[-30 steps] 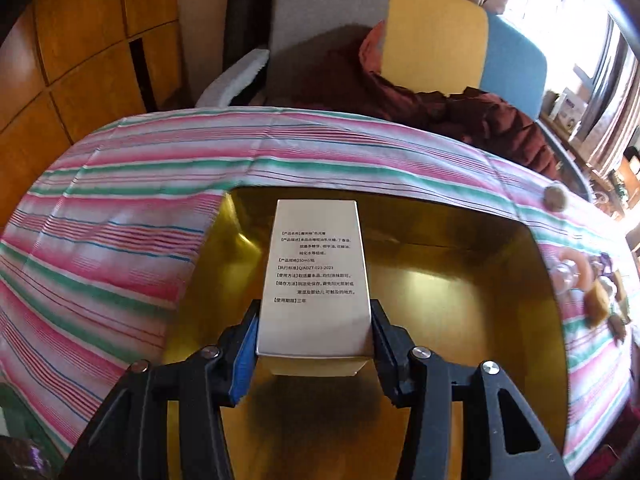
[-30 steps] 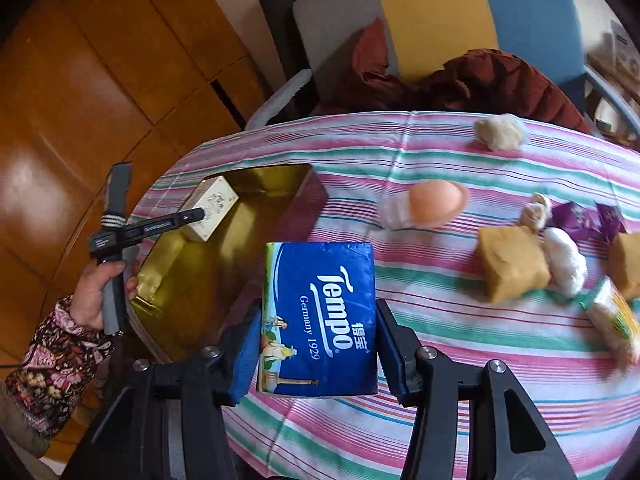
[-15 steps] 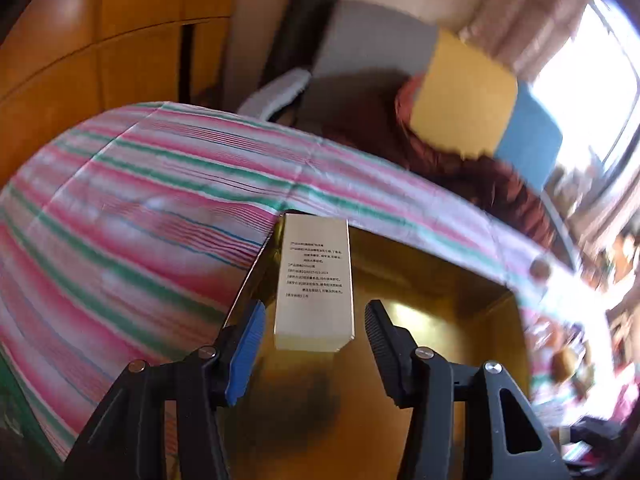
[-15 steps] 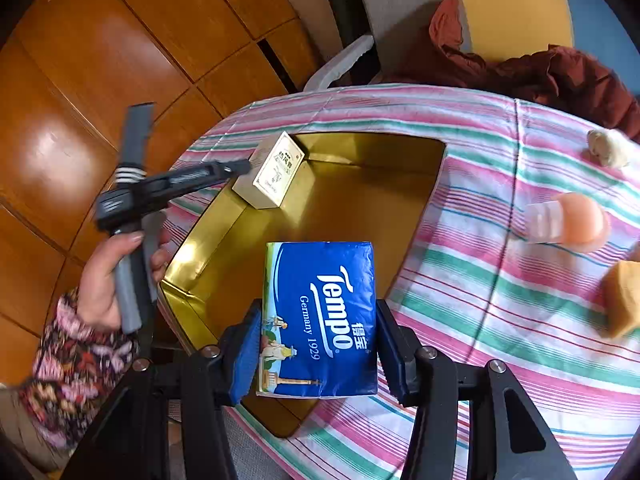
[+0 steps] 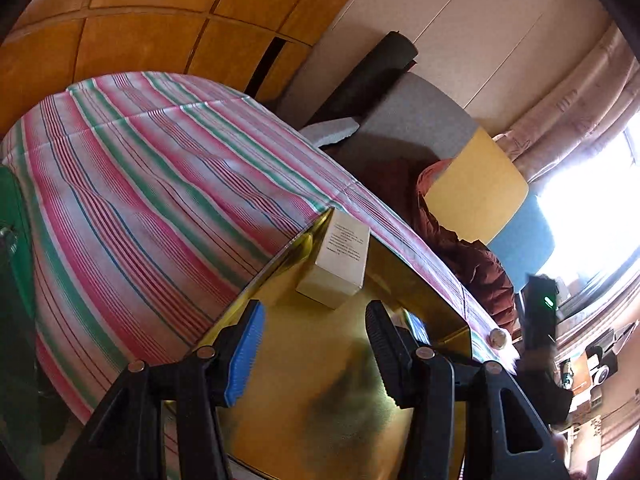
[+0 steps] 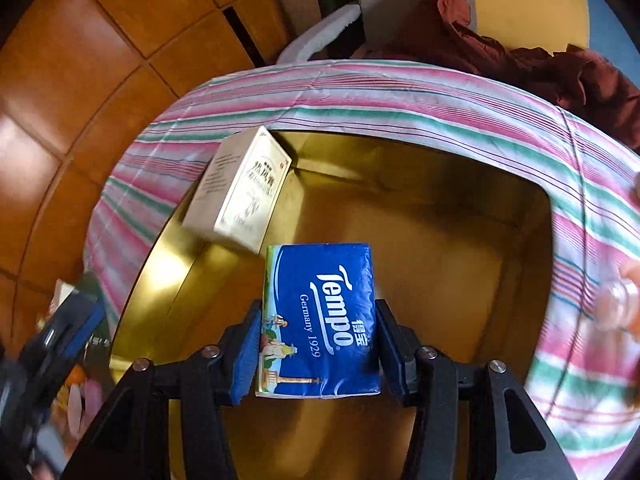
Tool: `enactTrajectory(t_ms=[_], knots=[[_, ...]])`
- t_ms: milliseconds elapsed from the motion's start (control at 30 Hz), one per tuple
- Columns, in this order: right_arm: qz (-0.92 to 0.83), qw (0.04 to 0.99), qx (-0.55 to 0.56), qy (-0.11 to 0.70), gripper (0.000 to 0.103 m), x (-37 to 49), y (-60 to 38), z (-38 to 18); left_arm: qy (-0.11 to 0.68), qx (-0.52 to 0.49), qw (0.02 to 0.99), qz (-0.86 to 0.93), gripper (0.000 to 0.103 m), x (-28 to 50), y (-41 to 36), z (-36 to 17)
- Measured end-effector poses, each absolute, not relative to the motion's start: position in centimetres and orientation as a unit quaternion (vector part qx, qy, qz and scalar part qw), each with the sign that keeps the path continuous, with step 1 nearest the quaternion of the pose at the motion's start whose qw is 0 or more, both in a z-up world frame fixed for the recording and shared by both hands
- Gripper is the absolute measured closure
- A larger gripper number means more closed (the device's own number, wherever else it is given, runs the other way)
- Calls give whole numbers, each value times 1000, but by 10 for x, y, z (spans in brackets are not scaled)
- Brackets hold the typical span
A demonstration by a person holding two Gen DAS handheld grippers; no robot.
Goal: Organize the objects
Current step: 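Carry the box and tissue pack into the gold tray and open both tools, then move both tools back over the remaining items on the table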
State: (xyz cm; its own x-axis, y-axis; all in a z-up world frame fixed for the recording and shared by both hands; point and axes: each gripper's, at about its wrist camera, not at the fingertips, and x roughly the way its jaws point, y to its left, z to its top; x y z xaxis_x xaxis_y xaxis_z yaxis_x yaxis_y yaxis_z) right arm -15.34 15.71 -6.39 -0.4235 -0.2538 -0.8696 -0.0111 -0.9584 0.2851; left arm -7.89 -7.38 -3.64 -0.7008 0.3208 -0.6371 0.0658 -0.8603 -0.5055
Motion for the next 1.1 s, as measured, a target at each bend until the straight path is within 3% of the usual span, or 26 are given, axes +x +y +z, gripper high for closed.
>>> enactTrajectory(t_ms=[233, 267, 333, 433, 767, 1100], knots=[[-834, 25, 522, -179, 47, -194, 156, -74, -274, -379, 57, 882, 50, -77, -89, -41], [-834, 26, 516, -194, 45, -199, 155, -75, -274, -381, 57, 881, 50, -77, -89, -41], [-831, 39, 504, -230, 31, -201, 158, -75, -273, -382, 57, 881, 50, -75, -91, -42], [-824, 68, 501, -255, 27, -195, 155, -73, -271, -382, 58, 882, 50, -74, -89, -43], [-852, 115, 465, -212, 27, -139, 161, -30, -250, -382, 89, 885, 50, -66, -62, -37], [-876, 96, 437, -179, 25, -78, 200, -11, -186, -364, 194, 892, 50, -37, -4, -24]])
